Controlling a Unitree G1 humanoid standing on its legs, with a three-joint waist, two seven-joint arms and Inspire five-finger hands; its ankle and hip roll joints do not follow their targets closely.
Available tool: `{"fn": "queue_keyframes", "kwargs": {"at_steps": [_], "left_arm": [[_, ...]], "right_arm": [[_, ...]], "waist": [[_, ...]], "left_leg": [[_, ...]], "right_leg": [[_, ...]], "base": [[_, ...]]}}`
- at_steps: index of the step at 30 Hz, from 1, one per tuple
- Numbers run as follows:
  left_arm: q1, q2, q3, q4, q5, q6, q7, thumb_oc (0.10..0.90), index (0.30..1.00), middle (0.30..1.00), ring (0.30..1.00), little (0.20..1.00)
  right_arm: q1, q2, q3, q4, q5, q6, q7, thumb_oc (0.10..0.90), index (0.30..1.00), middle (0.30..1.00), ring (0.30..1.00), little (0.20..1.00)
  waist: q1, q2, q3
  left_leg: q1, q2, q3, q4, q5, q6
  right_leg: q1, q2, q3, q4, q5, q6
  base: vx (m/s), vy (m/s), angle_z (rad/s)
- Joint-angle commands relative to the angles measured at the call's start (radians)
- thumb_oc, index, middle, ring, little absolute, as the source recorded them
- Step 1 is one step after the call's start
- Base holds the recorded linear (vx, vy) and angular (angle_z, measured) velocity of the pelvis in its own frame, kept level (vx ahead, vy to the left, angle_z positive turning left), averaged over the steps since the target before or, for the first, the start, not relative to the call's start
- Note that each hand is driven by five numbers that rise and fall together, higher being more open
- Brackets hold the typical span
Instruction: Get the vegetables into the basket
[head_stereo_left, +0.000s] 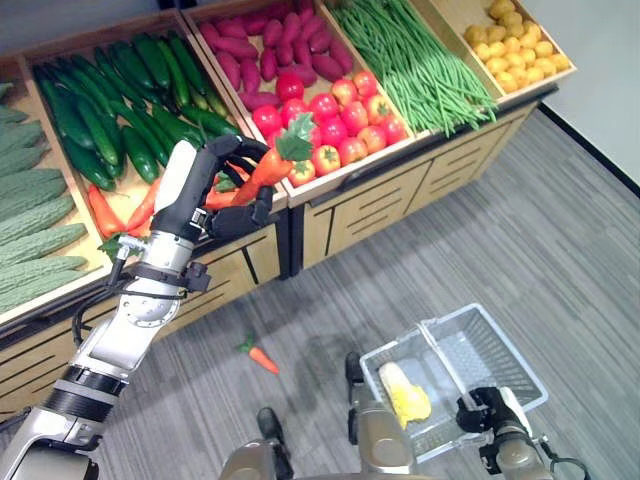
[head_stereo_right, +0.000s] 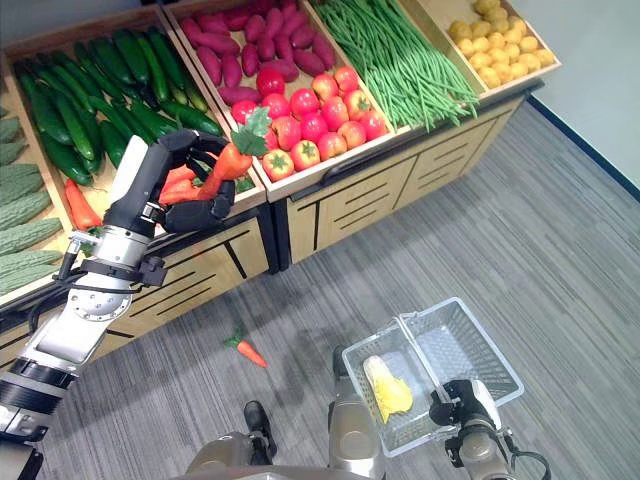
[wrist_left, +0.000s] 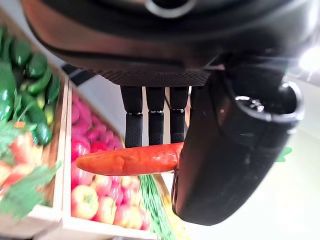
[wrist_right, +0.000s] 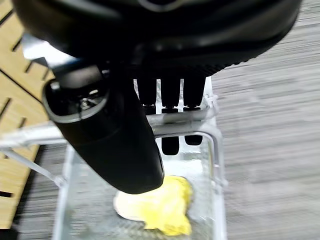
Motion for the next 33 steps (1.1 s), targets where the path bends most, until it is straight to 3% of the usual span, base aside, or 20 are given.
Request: {"fn": "queue_keyframes", "kwargs": {"at_steps": [1, 3, 4, 5, 8, 9, 17, 30, 33], "left_arm": [[-0.034, 0.048, 0.093, -0.100, -0.062, -0.082, 0.015, 0.400, 0.300, 0.300, 0.300, 0.300], [0.010, 0.062, 0.132, -0.123, -0.062, -0.069, 0.009, 0.400, 0.300, 0.300, 0.300, 0.300], [0.030, 0.062, 0.157, -0.130, -0.060, -0.065, 0.009, 0.400, 0.300, 0.300, 0.300, 0.300], [0.051, 0.060, 0.178, -0.131, -0.059, -0.063, 0.013, 0.400, 0.300, 0.300, 0.300, 0.300], [0.070, 0.055, 0.194, -0.128, -0.061, -0.065, 0.013, 0.400, 0.300, 0.300, 0.300, 0.300], [0.075, 0.044, 0.188, -0.128, -0.062, -0.065, 0.005, 0.400, 0.300, 0.300, 0.300, 0.300], [0.070, -0.001, 0.151, -0.125, -0.062, -0.061, -0.014, 0.400, 0.300, 0.300, 0.300, 0.300], [0.018, -0.065, 0.059, -0.117, -0.096, -0.062, -0.046, 0.400, 0.300, 0.300, 0.300, 0.300], [-0.014, -0.100, 0.015, -0.106, -0.104, -0.058, -0.051, 0.400, 0.300, 0.300, 0.300, 0.300]], "right_arm": [[0.005, -0.051, 0.007, -0.044, 0.003, -0.043, -0.025, 0.400, 0.300, 0.300, 0.300, 0.300], [-0.008, -0.051, 0.012, -0.051, 0.002, -0.042, -0.028, 0.400, 0.300, 0.300, 0.300, 0.300], [-0.016, -0.054, 0.017, -0.064, -0.006, -0.040, -0.025, 0.400, 0.300, 0.300, 0.300, 0.300], [-0.024, -0.052, 0.026, -0.073, -0.008, -0.037, -0.024, 0.400, 0.300, 0.300, 0.300, 0.300], [-0.024, -0.049, 0.027, -0.078, -0.012, -0.036, -0.029, 0.400, 0.300, 0.300, 0.300, 0.300], [-0.015, -0.050, 0.025, -0.094, -0.014, -0.037, -0.027, 0.400, 0.300, 0.300, 0.300, 0.300], [0.021, -0.080, -0.021, -0.085, 0.000, -0.035, -0.039, 0.400, 0.300, 0.300, 0.300, 0.300], [0.070, -0.116, -0.069, -0.098, 0.029, -0.046, -0.060, 0.400, 0.300, 0.300, 0.300, 0.300], [0.098, -0.128, -0.090, -0.105, 0.042, -0.049, -0.070, 0.400, 0.300, 0.300, 0.300, 0.300]], "waist": [[0.014, 0.022, -0.067], [0.048, 0.036, -0.077], [0.067, 0.040, -0.092], [0.084, 0.026, -0.101], [0.090, 0.023, -0.104], [0.082, 0.021, -0.107], [0.045, 0.046, -0.122], [-0.011, 0.105, -0.114], [-0.036, 0.125, -0.104]], "left_leg": [[-0.021, 0.057, -0.058, 0.038, -0.025, -0.070], [-0.027, 0.069, -0.011, 0.022, -0.003, -0.058], [-0.022, 0.073, 0.002, 0.010, -0.014, -0.070], [-0.016, 0.072, 0.036, 0.007, -0.008, -0.079], [-0.010, 0.086, 0.067, 0.020, 0.000, -0.090], [-0.015, 0.097, 0.075, 0.036, 0.005, -0.098], [-0.005, 0.147, 0.093, 0.025, 0.063, -0.146], [0.023, 0.214, 0.122, 0.003, 0.133, -0.202], [0.019, 0.245, 0.122, 0.021, 0.153, -0.223]], "right_leg": [[0.037, -0.063, 0.015, 0.079, -0.068, 0.062], [0.072, -0.075, -0.055, 0.196, -0.125, 0.047], [0.120, -0.084, -0.080, 0.212, -0.155, 0.054], [0.173, -0.084, -0.115, 0.139, -0.153, 0.060], [0.183, -0.074, -0.151, 0.097, -0.168, 0.061], [0.199, -0.056, -0.148, 0.063, -0.198, 0.052], [0.238, 0.003, -0.138, -0.034, -0.243, 0.030], [0.254, 0.067, -0.094, -0.066, -0.263, -0.005], [0.251, 0.094, -0.076, -0.045, -0.286, -0.029]], "base": [[-0.20, 0.114, -0.44], [-0.20, 0.116, -0.96], [-0.07, -0.018, -1.11], [-0.04, -0.072, -1.20], [-0.02, -0.163, -0.75], [0.01, -0.147, -0.42], [-0.01, -0.142, -0.19], [-0.02, -0.097, -0.12], [-0.02, -0.165, -0.16]]}}
